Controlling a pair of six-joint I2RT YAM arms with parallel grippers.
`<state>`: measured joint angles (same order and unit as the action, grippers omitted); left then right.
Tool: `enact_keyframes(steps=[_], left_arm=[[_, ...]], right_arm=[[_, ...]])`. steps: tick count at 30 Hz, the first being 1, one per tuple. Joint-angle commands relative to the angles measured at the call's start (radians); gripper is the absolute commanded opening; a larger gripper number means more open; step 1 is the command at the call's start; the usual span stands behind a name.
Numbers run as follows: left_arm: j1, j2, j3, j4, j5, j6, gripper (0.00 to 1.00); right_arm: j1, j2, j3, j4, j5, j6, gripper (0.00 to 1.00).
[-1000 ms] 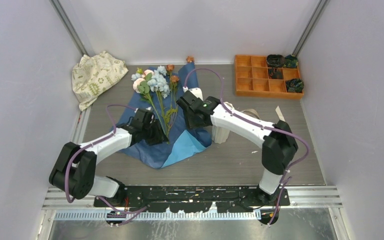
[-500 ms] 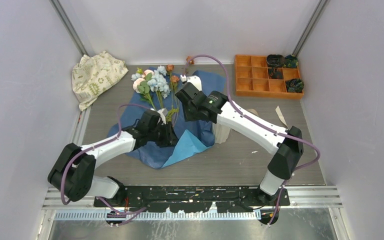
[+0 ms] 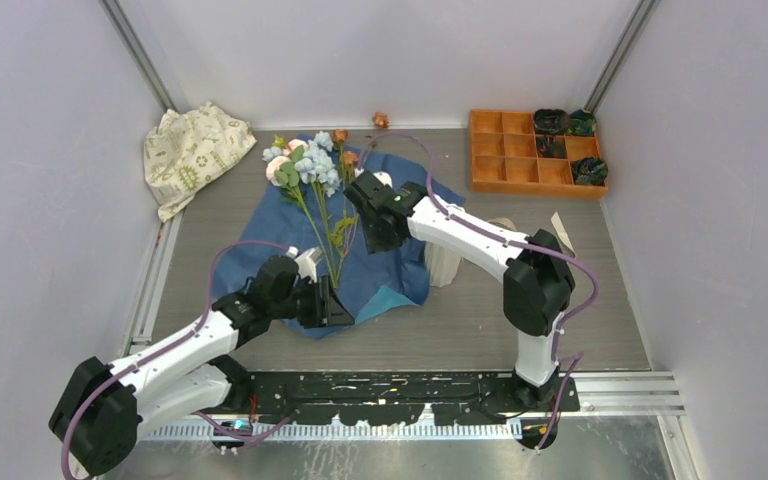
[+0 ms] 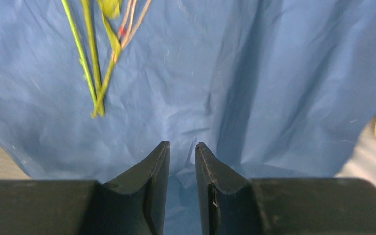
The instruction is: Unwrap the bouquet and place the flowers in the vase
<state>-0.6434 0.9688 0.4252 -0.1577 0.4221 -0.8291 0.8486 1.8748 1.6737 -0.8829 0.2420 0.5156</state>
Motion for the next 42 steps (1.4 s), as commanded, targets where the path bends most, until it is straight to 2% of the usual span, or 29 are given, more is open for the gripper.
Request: enact_keyframes(steps=[1, 5, 8, 11, 16, 22, 27, 32, 35, 38, 42], left_arm=[[-0.007, -0.051, -0.033, -0.009, 0.019, -0.017, 0.39], [-0.007, -0.057, -0.007, -0.027, -0.001, -0.006, 0.39], [-0.009, -0.070, 0.055, -0.115, -0.042, 0.032, 0.39], [-0.008, -0.101, 0.130, -0.218, -0.126, 0.068, 0.39], [-0.007, -0.167, 0.255, -0.365, -0.297, 0.099, 0.39], [-0.008, -0.241, 0.329, -0.456, -0.451, 0.088, 0.39], [-0.007, -0.271, 0.337, -0.504, -0.497, 0.072, 0.40], [-0.008, -0.275, 0.328, -0.506, -0.521, 0.064, 0.40], [-0.007, -0.270, 0.341, -0.511, -0.547, 0.061, 0.40], [-0.007, -0.268, 0.377, -0.530, -0.586, 0.061, 0.40], [-0.007, -0.281, 0.447, -0.589, -0.710, 0.050, 0.40]], right_arm=[[0.034, -0.070, -0.141, 0.045, -0.145, 0.031, 0.32], [0.119, -0.119, -0.291, 0.057, -0.197, 0.069, 0.31], [0.208, -0.164, -0.374, 0.059, -0.199, 0.107, 0.32], [0.270, -0.224, -0.442, 0.051, -0.194, 0.156, 0.32], [0.306, -0.306, -0.560, 0.083, -0.224, 0.229, 0.33], [0.306, -0.255, -0.631, 0.137, -0.221, 0.231, 0.34], [0.306, -0.175, -0.661, 0.182, -0.228, 0.232, 0.35], [0.305, -0.156, -0.661, 0.188, -0.224, 0.235, 0.37], [0.307, -0.171, -0.614, 0.133, -0.186, 0.224, 0.38], [0.307, -0.222, -0.533, 0.054, -0.132, 0.205, 0.40], [0.304, -0.275, -0.351, -0.059, -0.010, 0.156, 0.46]])
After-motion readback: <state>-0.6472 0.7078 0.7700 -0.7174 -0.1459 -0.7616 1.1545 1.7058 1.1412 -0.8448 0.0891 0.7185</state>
